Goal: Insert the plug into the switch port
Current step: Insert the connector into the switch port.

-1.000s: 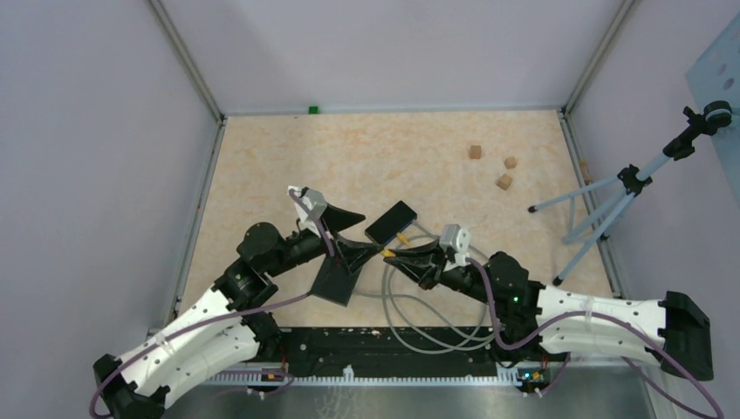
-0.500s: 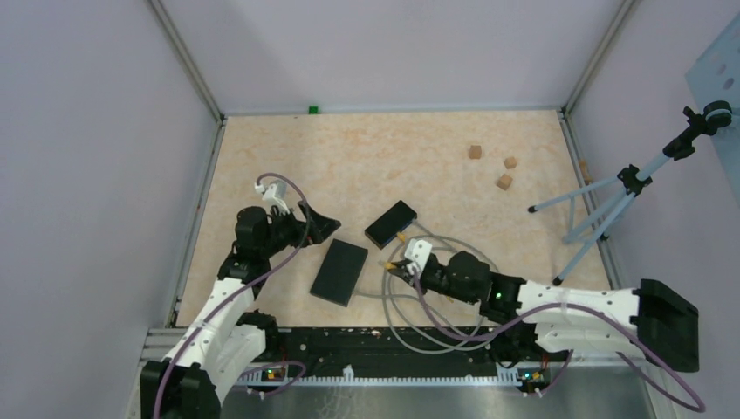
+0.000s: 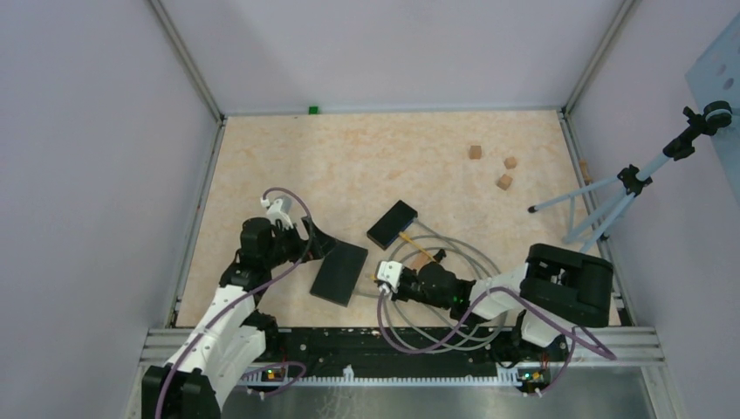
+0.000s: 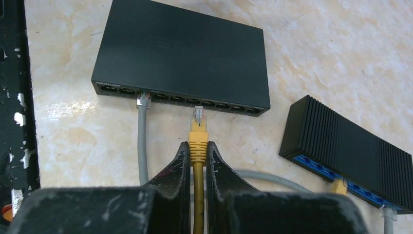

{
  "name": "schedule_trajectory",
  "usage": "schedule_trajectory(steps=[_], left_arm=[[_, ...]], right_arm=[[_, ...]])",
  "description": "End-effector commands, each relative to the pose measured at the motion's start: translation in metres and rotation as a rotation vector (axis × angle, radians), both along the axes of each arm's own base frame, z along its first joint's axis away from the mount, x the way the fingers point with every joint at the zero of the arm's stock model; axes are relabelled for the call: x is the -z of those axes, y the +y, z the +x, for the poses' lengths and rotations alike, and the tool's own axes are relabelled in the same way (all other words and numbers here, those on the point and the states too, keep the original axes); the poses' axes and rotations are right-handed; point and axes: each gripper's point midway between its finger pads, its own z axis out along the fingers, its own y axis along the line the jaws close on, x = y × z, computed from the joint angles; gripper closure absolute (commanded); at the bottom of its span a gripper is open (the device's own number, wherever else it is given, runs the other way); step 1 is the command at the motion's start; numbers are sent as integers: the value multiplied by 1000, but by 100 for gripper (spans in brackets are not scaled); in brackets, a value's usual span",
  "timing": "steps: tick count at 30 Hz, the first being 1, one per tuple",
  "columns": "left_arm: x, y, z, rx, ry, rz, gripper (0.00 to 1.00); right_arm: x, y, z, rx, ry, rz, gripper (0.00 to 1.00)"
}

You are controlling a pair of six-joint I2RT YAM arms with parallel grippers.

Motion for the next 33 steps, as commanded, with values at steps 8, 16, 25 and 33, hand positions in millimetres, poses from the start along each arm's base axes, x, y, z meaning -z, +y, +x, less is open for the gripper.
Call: schedule_trajectory(steps=[8,16,25,33], left_arm=[[23,-8,-5,54,39,-30,7],[41,-7,-8,66,72,-7,13],[48,-8,-9,82,83,2,18],[55,-8,-12,96,98,6,26]], right_arm=[[-10,17,4,-12,-97,126,100],[8,19,3,-8,-82,148,100],[27,18,4,-5,-66,84,100],[40,23,14,26,-35,52,100]])
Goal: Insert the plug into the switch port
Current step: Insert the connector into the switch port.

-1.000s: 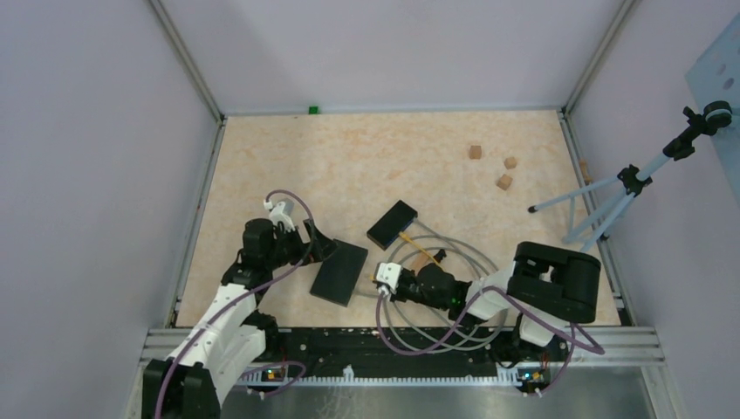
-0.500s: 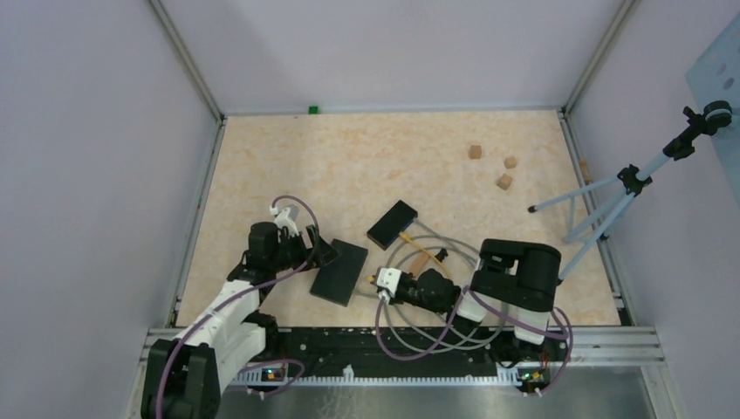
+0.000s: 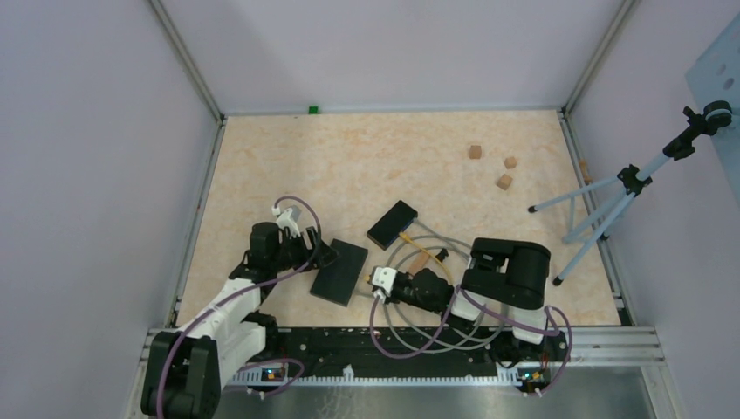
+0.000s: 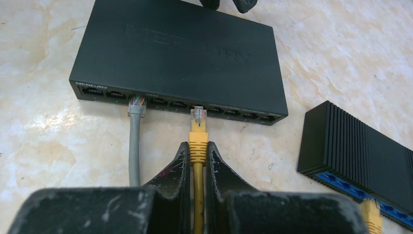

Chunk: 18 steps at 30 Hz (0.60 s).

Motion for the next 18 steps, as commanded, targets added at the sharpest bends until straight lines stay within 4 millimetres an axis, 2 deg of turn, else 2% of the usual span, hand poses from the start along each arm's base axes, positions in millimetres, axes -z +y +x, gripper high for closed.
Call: schedule_trajectory(steps=[1,11,18], left_arm=[[1,-3,1,33,-29,-9,26],[11,-7,-4,62,5,-17,35],[16,-11,-9,89,24,-16,38]], right_arm=[[5,8,7,21,23,-7,100],[6,9,16,54,52,-9,100],[8,9,23,91,66,-6,100]])
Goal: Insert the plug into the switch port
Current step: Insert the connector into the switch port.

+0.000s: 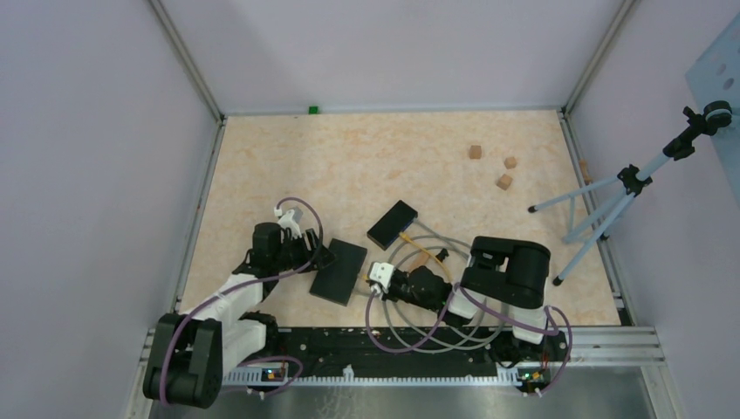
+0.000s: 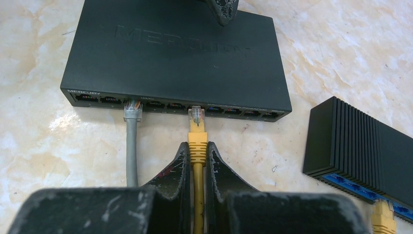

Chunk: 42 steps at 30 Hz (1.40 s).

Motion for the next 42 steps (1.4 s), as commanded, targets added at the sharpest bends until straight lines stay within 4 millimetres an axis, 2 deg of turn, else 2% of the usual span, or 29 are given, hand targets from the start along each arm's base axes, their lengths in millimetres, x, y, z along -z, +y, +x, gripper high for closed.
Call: schedule_trajectory(steps=[1,5,14,20,26,31,37,42], left_arm=[[-3,-14,-10,78,-3,-45,38],[-3,-14,-10,80,-4,-44,38],[-2,-20,-15,108,12,-56,43],[1,-27,-29,130,37,-68,44],[5,-34,-47,140,58,-81,44],[4,-36,-52,132,53,-89,45],[0,-35,-49,120,44,-74,43],[-7,-24,-29,31,-3,-10,36]], right_arm=[[5,1,16,68,19,-6,100],[4,-1,17,77,23,-5,100],[-8,10,7,-25,-19,31,100],[-19,12,5,-50,-59,53,100],[-20,15,1,-91,-71,47,100],[-22,14,-4,-125,-77,57,100],[-24,10,-1,-118,-69,68,100],[-14,-6,0,-78,-33,44,100]])
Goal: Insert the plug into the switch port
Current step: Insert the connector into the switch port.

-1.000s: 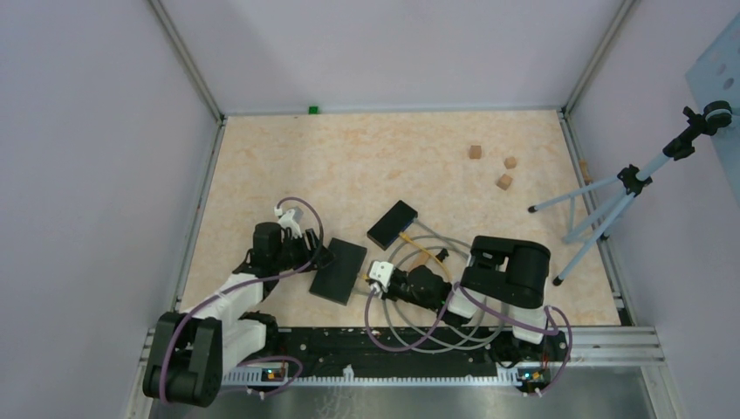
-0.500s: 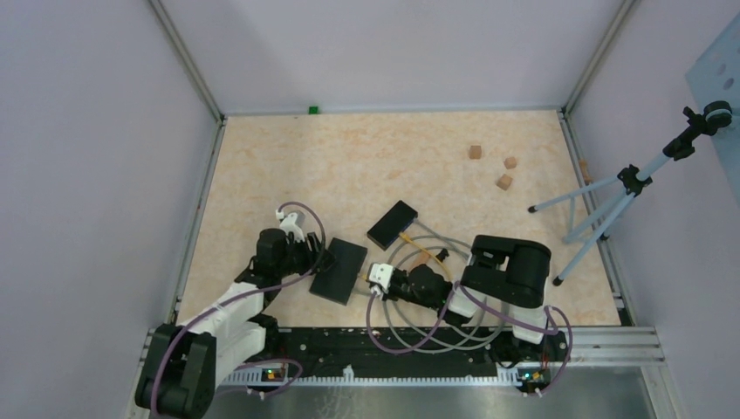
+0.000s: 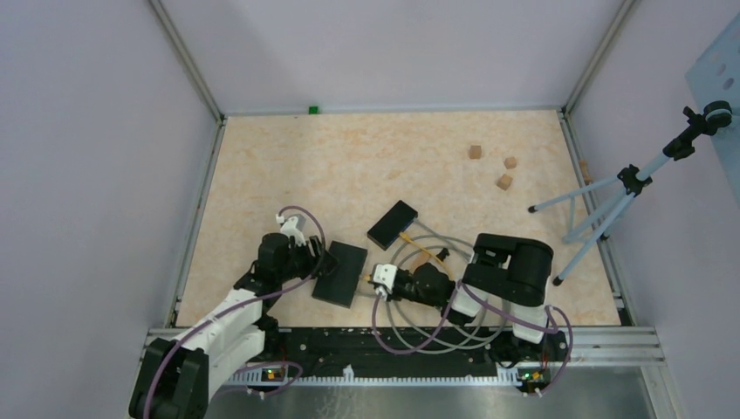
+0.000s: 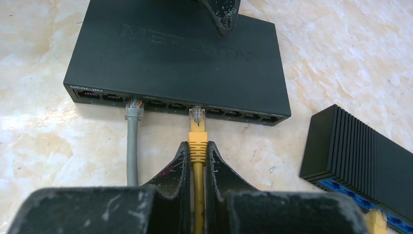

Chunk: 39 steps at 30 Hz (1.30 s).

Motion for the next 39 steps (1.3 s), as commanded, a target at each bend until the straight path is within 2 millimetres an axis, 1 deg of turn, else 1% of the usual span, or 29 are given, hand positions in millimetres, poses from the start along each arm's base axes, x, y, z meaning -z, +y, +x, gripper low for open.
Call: schedule_trajectory(steps=[1,5,10,15,22,28,34,39], left_arm=[[-12,-17,-14,56,71,-66,36],[-20,-9,4,-13,39,-21,34],[-24,-6,14,-32,26,8,33],[-20,-9,14,-19,43,5,33],[-16,-13,6,17,61,-6,35],[-11,-16,-2,42,76,-27,39],[-6,-16,-7,52,84,-35,41],[-6,-16,-7,53,83,-29,42]], right_arm=[[-9,-6,0,6,5,41,100],[-2,-18,-1,29,13,19,100],[0,-30,0,60,17,7,100],[1,-27,3,68,29,2,100],[-1,-10,8,51,34,-7,100],[-1,-1,11,43,39,-16,100],[-3,3,9,21,41,-10,100],[1,-1,4,6,45,-21,100]])
